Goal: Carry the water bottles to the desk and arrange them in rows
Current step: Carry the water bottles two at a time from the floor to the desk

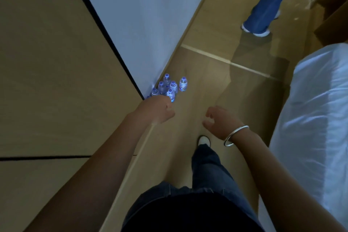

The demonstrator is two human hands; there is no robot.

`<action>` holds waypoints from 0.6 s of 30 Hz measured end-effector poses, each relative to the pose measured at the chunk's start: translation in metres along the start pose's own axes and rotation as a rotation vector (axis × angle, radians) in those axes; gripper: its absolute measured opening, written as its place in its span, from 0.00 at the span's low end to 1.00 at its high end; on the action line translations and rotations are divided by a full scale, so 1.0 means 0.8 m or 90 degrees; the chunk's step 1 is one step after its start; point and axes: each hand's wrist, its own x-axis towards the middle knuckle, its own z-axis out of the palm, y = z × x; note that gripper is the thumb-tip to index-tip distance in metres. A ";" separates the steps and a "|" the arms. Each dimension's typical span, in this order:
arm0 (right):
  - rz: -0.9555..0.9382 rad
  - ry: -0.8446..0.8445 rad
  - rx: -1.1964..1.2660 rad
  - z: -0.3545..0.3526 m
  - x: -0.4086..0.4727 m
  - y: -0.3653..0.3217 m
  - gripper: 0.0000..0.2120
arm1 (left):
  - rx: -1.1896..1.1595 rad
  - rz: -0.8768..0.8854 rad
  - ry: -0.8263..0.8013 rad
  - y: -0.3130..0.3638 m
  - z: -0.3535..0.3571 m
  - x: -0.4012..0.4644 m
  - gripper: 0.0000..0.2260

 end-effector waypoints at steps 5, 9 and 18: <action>-0.067 -0.034 -0.028 -0.061 0.102 0.041 0.15 | -0.038 -0.028 0.014 0.035 -0.035 0.077 0.04; -0.100 -0.051 -0.080 -0.098 0.180 0.067 0.16 | -0.075 -0.096 0.021 0.050 -0.059 0.141 0.07; -0.054 -0.160 -0.099 -0.112 0.322 0.099 0.16 | -0.178 -0.206 0.008 -0.004 -0.041 0.255 0.11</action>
